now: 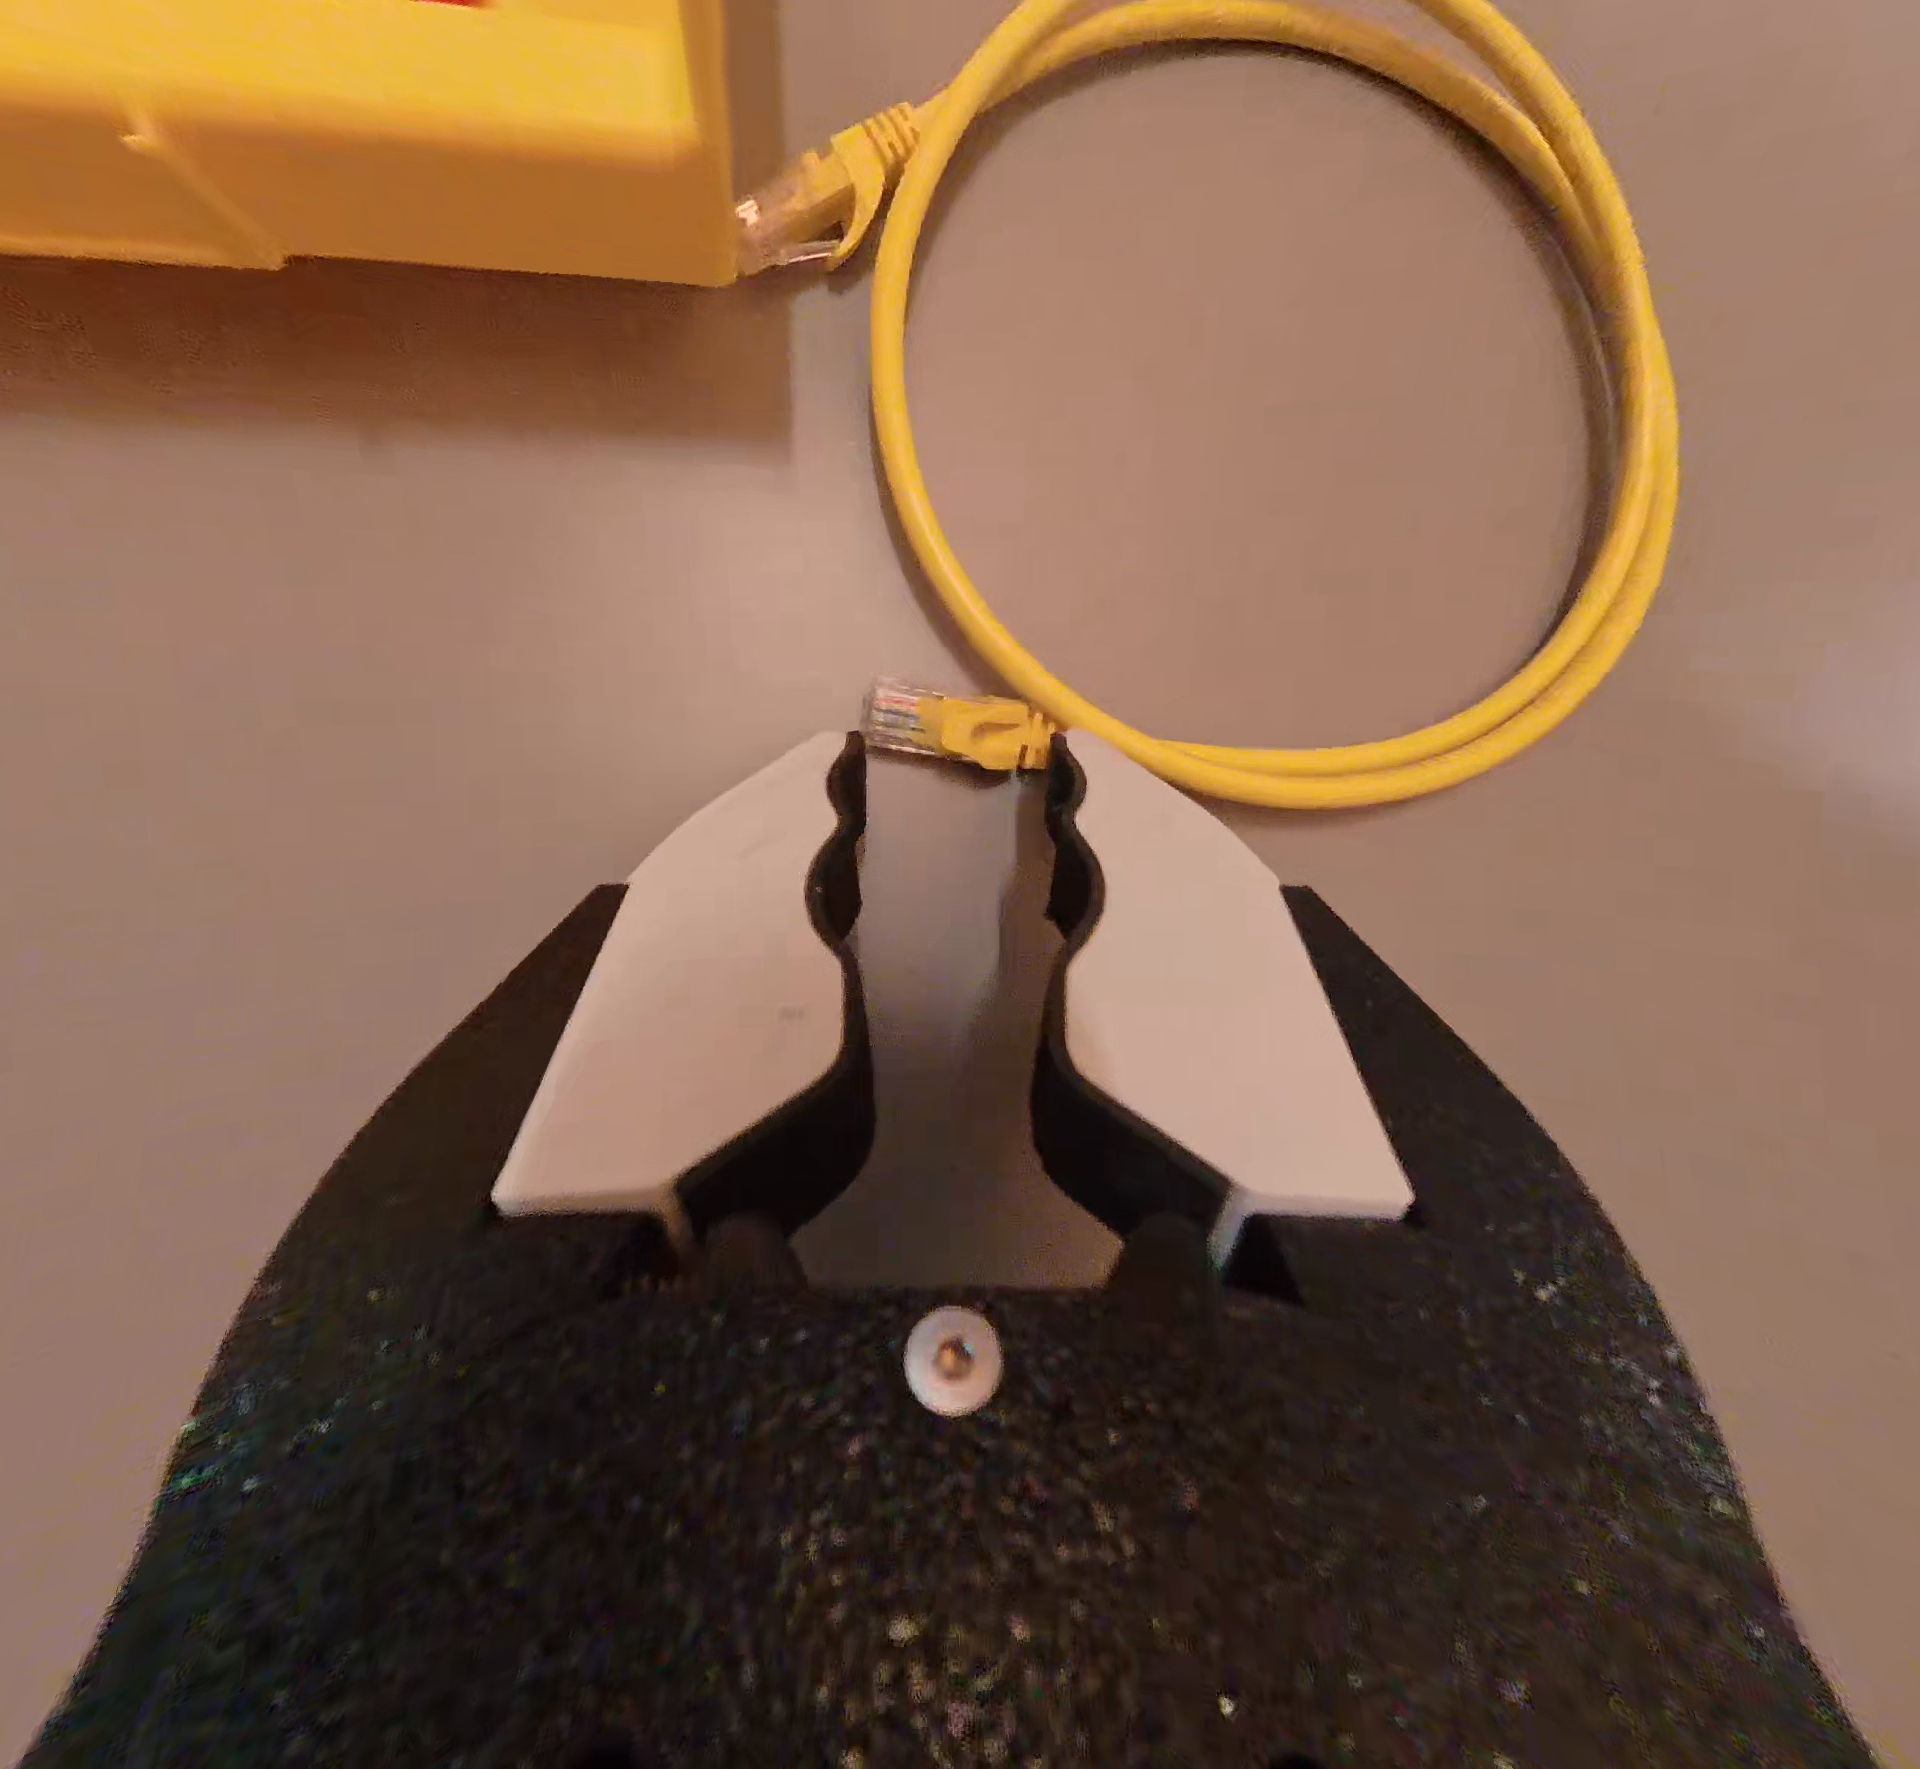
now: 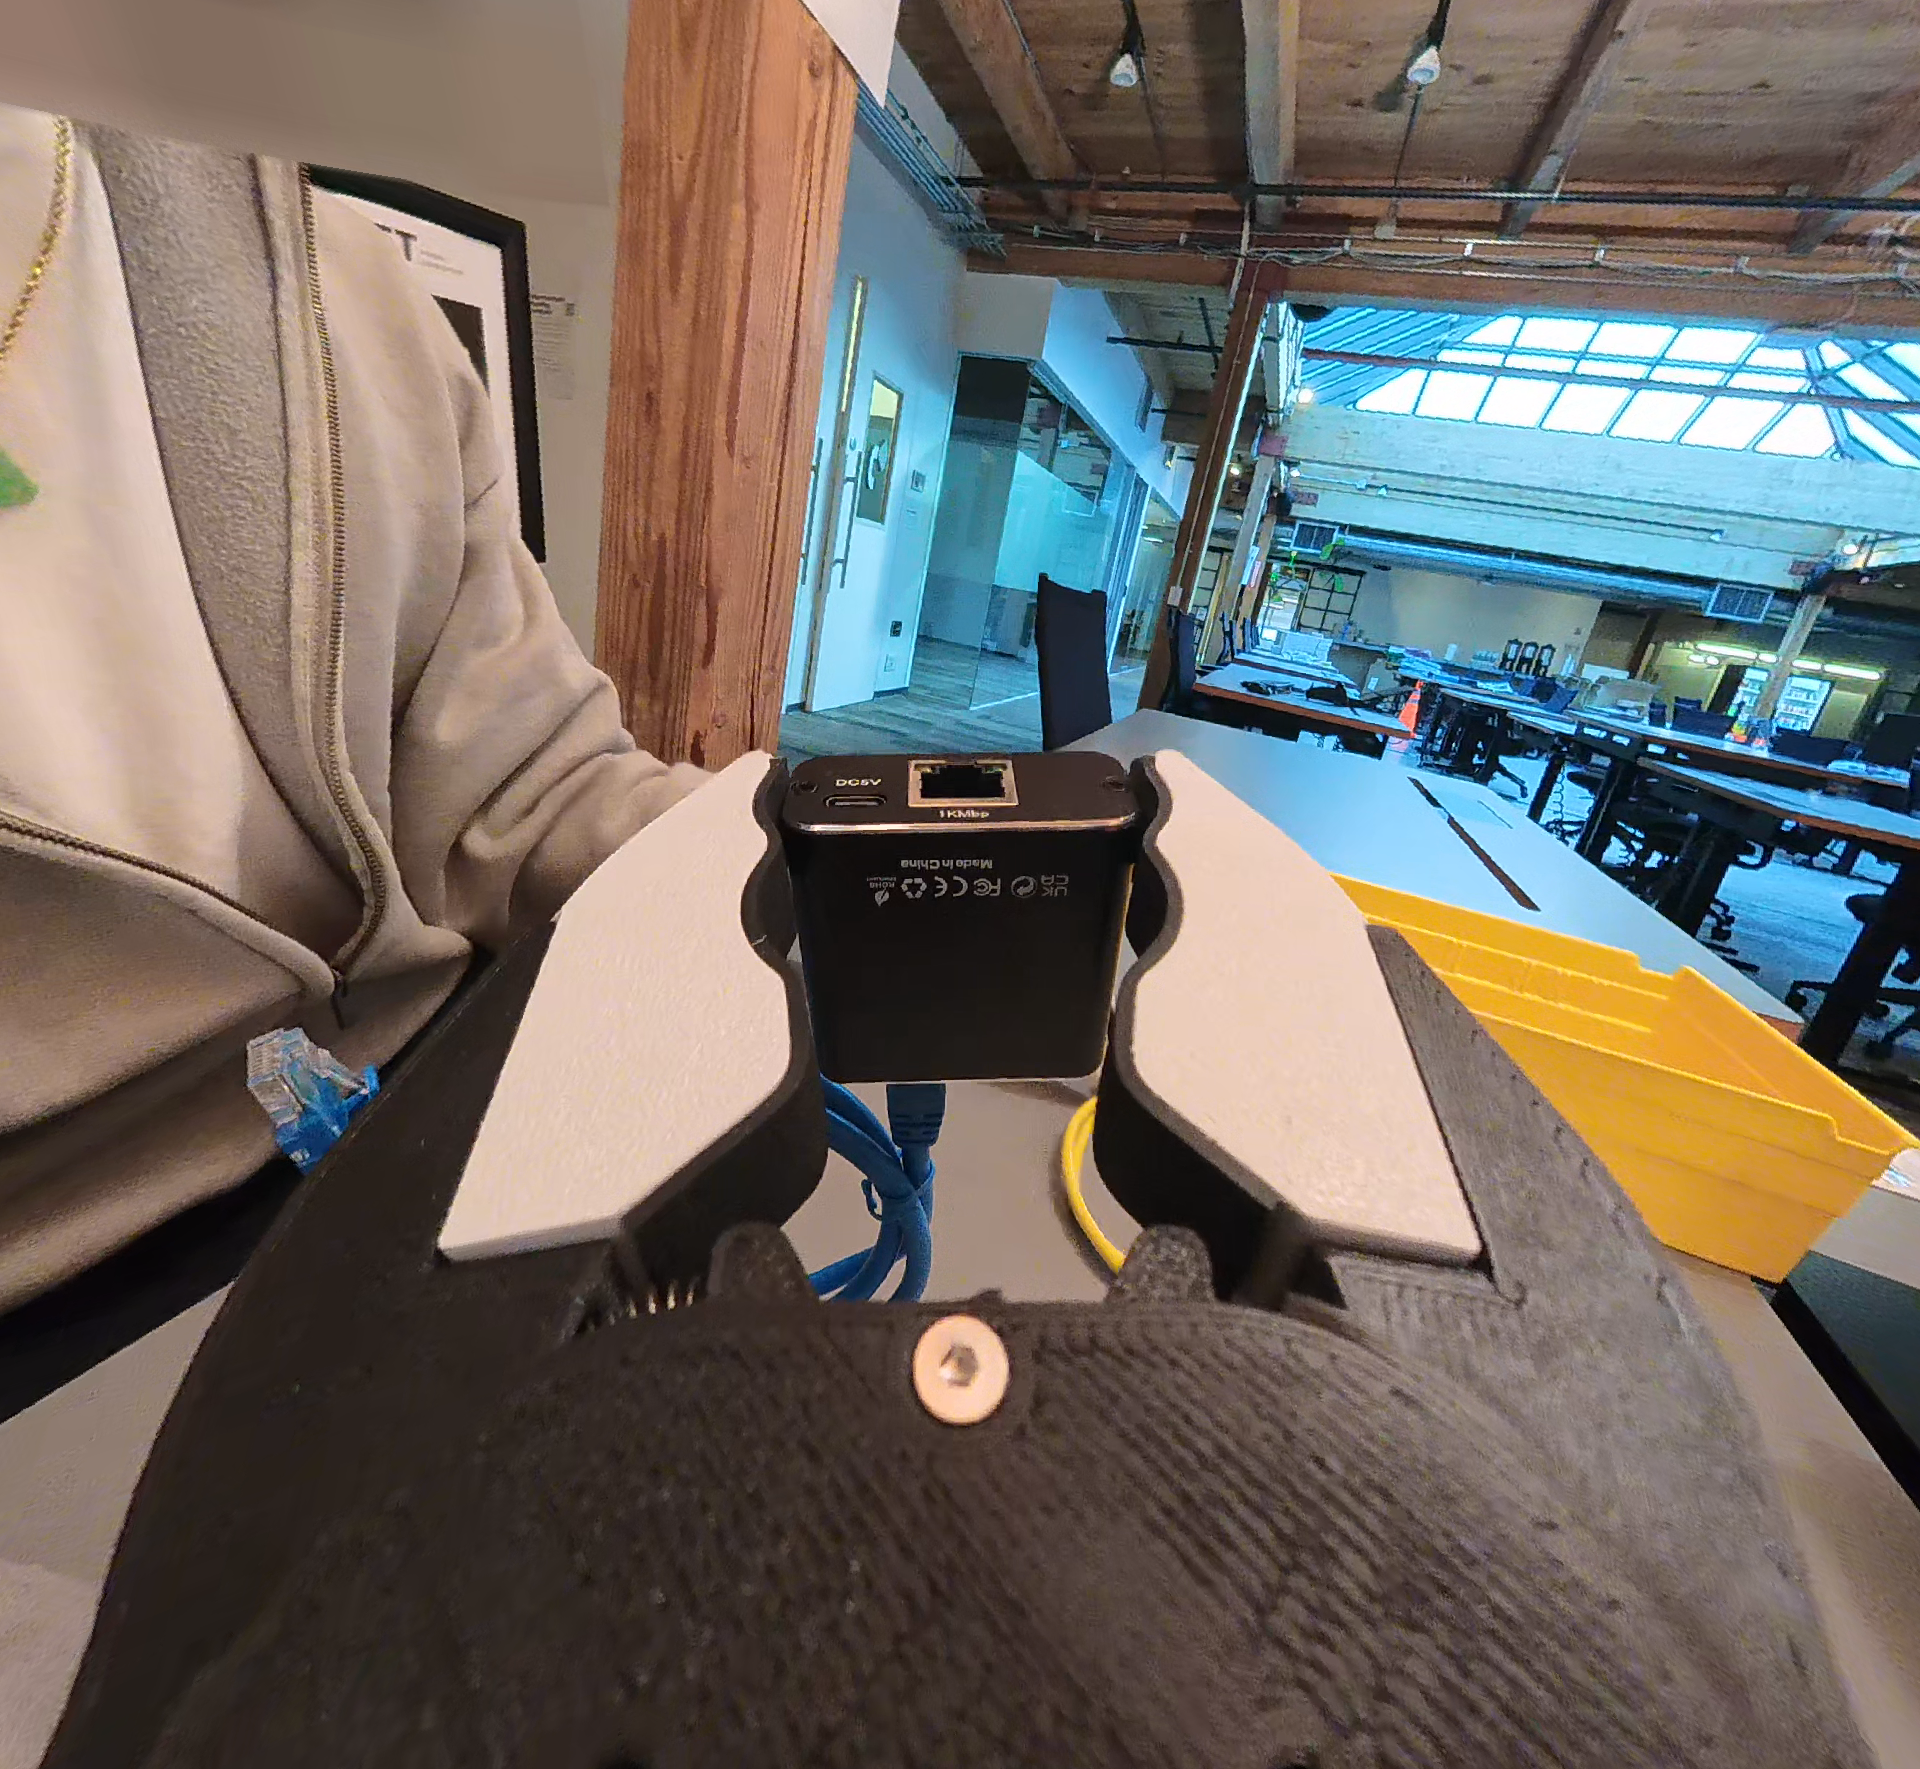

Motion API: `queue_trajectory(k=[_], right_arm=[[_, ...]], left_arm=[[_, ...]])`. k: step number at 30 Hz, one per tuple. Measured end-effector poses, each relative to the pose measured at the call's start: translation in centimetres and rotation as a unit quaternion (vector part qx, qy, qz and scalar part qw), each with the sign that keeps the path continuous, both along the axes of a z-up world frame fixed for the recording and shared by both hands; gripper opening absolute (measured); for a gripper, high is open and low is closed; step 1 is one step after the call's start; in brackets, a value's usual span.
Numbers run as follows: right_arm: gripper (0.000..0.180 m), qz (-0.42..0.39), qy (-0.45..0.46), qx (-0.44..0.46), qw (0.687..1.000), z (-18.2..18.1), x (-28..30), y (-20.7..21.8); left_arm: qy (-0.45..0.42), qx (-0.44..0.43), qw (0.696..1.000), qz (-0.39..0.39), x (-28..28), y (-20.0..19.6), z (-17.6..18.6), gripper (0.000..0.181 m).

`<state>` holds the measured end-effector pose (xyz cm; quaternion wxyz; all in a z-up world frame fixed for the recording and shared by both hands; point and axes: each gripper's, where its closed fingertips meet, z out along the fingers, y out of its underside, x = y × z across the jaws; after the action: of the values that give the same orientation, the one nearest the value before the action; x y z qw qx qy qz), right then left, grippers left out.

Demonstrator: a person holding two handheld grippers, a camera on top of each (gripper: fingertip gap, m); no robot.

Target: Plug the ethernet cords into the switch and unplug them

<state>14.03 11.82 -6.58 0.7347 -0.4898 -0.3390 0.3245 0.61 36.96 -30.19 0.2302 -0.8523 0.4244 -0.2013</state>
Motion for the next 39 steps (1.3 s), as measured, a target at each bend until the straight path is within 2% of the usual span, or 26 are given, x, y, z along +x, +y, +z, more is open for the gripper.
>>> queue_trajectory(k=[2, 4, 5, 7, 9, 11, 13, 14, 15, 17, 19, 24, 25, 26, 27, 28, 30, 32, 33, 34, 36, 37, 39], right_arm=[[0.063, 0.000, 0.001, 0.002, 1.000, 0.1, 0.1, -0.1], [0.063, 0.000, 0.003, 0.004, 1.000, 0.1, 0.1, -0.2], [0.063, 0.001, 0.004, 0.005, 1.000, 0.2, 0.2, -0.3], [0.063, 0.001, 0.004, 0.008, 1.000, 0.3, 0.2, -0.4], [0.063, 0.001, 0.002, 0.009, 1.000, 0.4, 0.1, -0.5], [0.063, -0.001, 0.001, 0.009, 1.000, 0.4, 0.2, -0.5], [0.063, -0.001, 0.003, 0.010, 1.000, 0.4, 0.3, -0.5], [0.063, -0.001, 0.003, 0.009, 1.000, 0.4, 0.3, -0.5], [0.063, -0.001, 0.002, 0.008, 1.000, 0.3, 0.3, -0.5], [0.063, 0.000, 0.001, 0.007, 1.000, 0.3, 0.2, -0.4], [0.063, 0.001, 0.000, 0.009, 1.000, 0.4, 0.1, -0.5], [0.063, -0.001, -0.001, 0.016, 1.000, 0.7, 0.1, -0.9], [0.063, -0.002, 0.000, 0.016, 1.000, 0.7, 0.2, -0.8], [0.063, -0.002, 0.002, 0.016, 1.000, 0.7, 0.3, -0.9], [0.063, -0.001, 0.004, 0.016, 1.000, 0.7, 0.4, -0.8], [0.063, -0.001, 0.005, 0.016, 1.000, 0.7, 0.4, -0.8], [0.063, -0.001, 0.003, 0.016, 1.000, 0.7, 0.3, -0.9], [0.063, 0.001, 0.002, 0.018, 1.000, 0.8, 0.3, -1.1], [0.063, 0.002, 0.002, 0.019, 1.000, 0.9, 0.3, -1.1], [0.063, 0.002, 0.003, 0.020, 1.000, 0.9, 0.3, -1.1], [0.063, 0.003, 0.003, 0.020, 1.000, 0.9, 0.2, -1.1], [0.063, 0.003, 0.002, 0.020, 1.000, 0.9, 0.2, -1.1], [0.063, 0.002, 0.001, 0.019, 1.000, 0.9, 0.2, -1.0]], left_arm=[[-0.017, 0.003, 0.999, -0.033, 1.0, -0.4, 0.0, 0.030], [-0.017, 0.022, 0.993, -0.118, 2.0, -1.4, -0.2, 0.023], [-0.006, 0.037, 0.986, -0.163, 2.1, -1.8, -0.2, 0.000], [-0.012, 0.058, 0.966, -0.250, 2.5, -3.1, 0.2, 0.000], [-0.027, 0.073, 0.972, -0.223, 2.7, -2.4, 1.7, 0.000], [-0.105, 0.068, 0.973, -0.196, 4.2, -3.0, 5.0, 0.015], [-0.199, 0.055, 0.946, -0.249, 6.5, -6.4, 8.5, 0.026], [-0.215, 0.062, 0.930, -0.292, 7.4, -8.5, 9.3, 0.029], [-0.199, 0.083, 0.917, -0.336, 8.1, -10.3, 9.1, 0.033], [-0.106, 0.147, 0.890, -0.418, 8.9, -12.2, 6.5, 0.042], [-0.011, 0.191, 0.872, -0.451, 9.5, -11.7, 3.4, 0.038], [0.058, 0.083, 0.908, -0.405, 10.0, -10.6, 0.0, 0.035], [0.069, 0.066, 0.908, -0.409, 9.8, -10.7, -0.4, 0.029], [0.063, 0.053, 0.903, -0.421, 9.9, -11.2, -0.4, 0.013], [0.051, 0.044, 0.891, -0.448, 10.0, -12.0, -0.3, 0.008], [0.042, 0.033, 0.866, -0.497, 9.5, -13.3, -0.3, 0.005], [0.024, 0.039, 0.775, -0.630, 7.3, -16.2, -0.2, 0.005], [0.033, 0.082, 0.678, -0.730, 4.3, -17.3, -0.5, 0.005], [0.048, 0.110, 0.658, -0.744, 3.5, -16.6, -0.6, 0.006], [0.072, 0.139, 0.661, -0.734, 3.0, -15.2, -0.5, 0.008], [0.128, 0.199, 0.693, -0.681, 2.5, -10.8, -0.1, 0.015], [0.140, 0.220, 0.718, -0.646, 2.3, -8.7, 0.3, 0.019], [0.119, 0.207, 0.784, -0.573, 2.1, -6.5, 1.4, 0.022]])
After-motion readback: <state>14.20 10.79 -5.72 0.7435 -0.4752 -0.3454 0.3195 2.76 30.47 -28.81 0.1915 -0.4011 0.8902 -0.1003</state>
